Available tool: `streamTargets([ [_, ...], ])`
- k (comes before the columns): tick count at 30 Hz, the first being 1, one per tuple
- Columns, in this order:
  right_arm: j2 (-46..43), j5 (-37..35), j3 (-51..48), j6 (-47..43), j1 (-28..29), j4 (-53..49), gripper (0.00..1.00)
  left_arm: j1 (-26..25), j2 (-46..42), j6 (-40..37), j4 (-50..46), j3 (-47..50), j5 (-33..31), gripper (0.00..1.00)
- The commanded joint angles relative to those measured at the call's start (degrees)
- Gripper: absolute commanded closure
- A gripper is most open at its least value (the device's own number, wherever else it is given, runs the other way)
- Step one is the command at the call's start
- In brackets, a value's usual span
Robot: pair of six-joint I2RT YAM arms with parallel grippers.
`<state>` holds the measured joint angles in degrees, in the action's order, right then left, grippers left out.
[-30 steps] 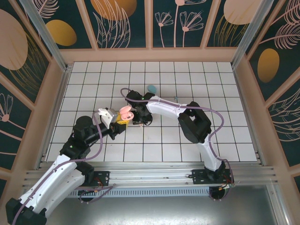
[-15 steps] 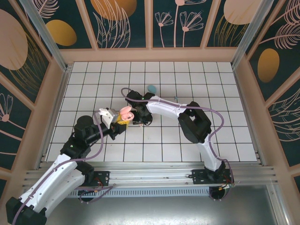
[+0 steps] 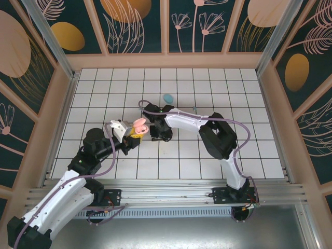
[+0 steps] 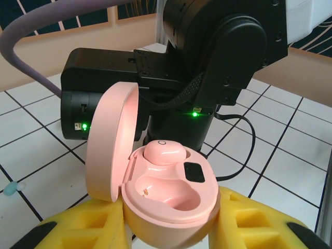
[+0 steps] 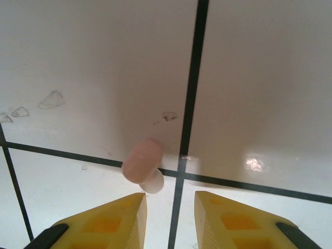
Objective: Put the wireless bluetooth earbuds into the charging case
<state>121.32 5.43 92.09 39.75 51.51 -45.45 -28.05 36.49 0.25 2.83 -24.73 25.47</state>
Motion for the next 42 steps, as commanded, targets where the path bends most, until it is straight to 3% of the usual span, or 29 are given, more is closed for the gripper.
streamTargets([
  [1,-2.10,0.89,-0.17,1.48,-0.35,0.13,0.70,0.32,-0.47,-0.09,2.68,0.80,0.99,0.90],
  [14,-1.76,1.51,-1.93,1.37,-1.14,2.07,0.70,0.28,0.62,0.47,3.28,0.65,0.95,0.90],
  [42,4.18,2.44,7.86,0.58,-1.06,-1.29,0.72,0.28,-0.92,0.50,1.39,0.56,0.05,0.91],
])
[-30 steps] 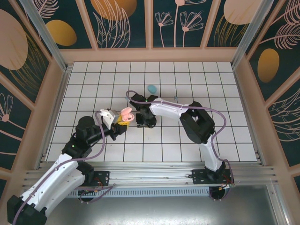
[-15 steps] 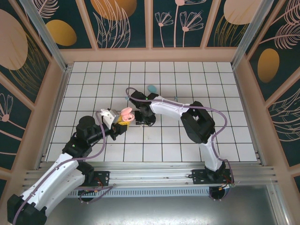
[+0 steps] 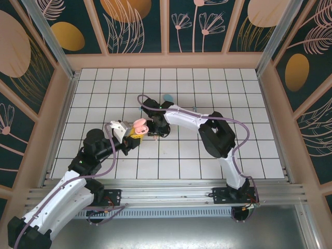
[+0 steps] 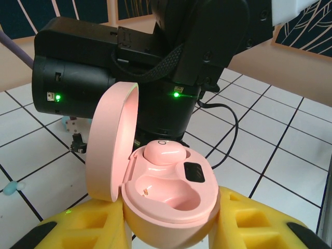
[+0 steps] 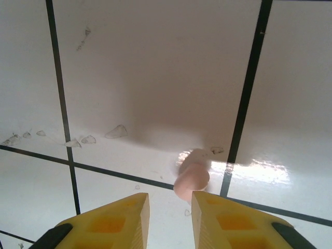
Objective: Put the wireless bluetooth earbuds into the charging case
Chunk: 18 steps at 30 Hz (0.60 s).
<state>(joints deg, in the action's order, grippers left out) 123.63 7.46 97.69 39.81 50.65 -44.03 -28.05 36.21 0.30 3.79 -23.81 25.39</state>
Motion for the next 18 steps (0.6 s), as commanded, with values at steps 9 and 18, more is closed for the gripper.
streamTargets([
  [9,2.28,-0.93,4.13,1.32,-0.16,-4.00,0.71,0.30,-0.55,-0.05,-0.14,-0.51,0.63,0.90],
  [18,-0.01,-2.48,2.36,4.15,0.15,-4.37,0.70,0.32,-1.30,-0.30,-0.63,-0.22,0.76,0.90],
])
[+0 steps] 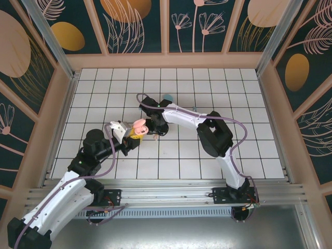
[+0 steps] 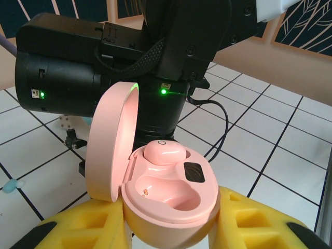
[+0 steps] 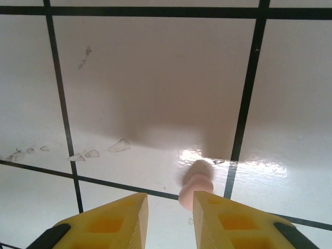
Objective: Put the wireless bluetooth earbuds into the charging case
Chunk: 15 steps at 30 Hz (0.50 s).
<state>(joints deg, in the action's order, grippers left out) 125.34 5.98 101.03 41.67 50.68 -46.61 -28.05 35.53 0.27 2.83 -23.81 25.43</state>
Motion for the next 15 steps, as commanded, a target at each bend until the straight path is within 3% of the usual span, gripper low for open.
streamTargets([
  [1,-1.72,-0.76,-1.30,2.50,0.08,-1.65,0.70,0.26,-0.61,-0.27,0.41,-0.10,0.74,0.91],
  [15,0.65,1.57,-1.89,3.27,0.21,-0.83,0.71,0.28,-1.07,-0.27,-0.11,0.15,1.00,0.91],
])
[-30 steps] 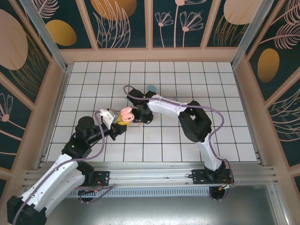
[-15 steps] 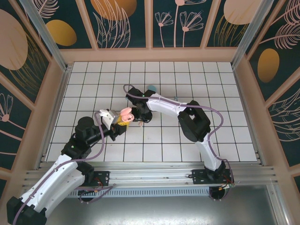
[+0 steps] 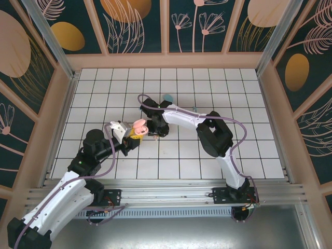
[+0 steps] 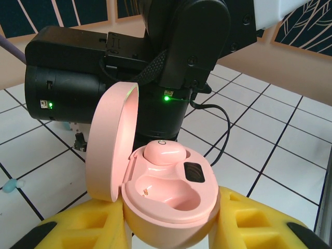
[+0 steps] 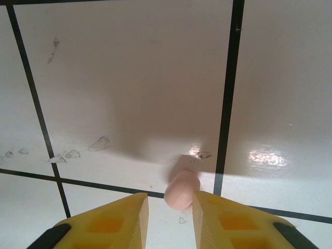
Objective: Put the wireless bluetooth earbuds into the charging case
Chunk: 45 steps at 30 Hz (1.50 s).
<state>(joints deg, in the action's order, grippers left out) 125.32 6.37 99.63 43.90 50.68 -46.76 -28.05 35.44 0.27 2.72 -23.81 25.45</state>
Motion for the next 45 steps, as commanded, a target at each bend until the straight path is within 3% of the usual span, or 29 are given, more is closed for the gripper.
streamTargets([
  [1,0.92,1.19,-0.49,1.00,0.21,-0.61,0.71,0.28,-1.02,-0.27,-0.08,0.17,0.98,0.90],
  [16,3.52,1.01,1.65,0.25,0.21,-1.88,0.75,0.28,-2.83,0.00,-0.96,0.69,0.49,0.90],
  [25,1.63,1.58,1.72,0.19,-0.36,-1.47,0.86,0.28,-2.28,-0.09,0.04,0.79,0.80,0.90],
  [37,-15.14,3.52,-10.43,4.93,-6.48,9.30,0.90,0.28,3.13,0.80,8.02,-1.19,3.04,0.91],
  [45,-26.39,3.76,-14.23,5.25,-8.90,11.19,0.90,0.28,9.98,0.84,16.66,-3.29,5.69,0.91],
])
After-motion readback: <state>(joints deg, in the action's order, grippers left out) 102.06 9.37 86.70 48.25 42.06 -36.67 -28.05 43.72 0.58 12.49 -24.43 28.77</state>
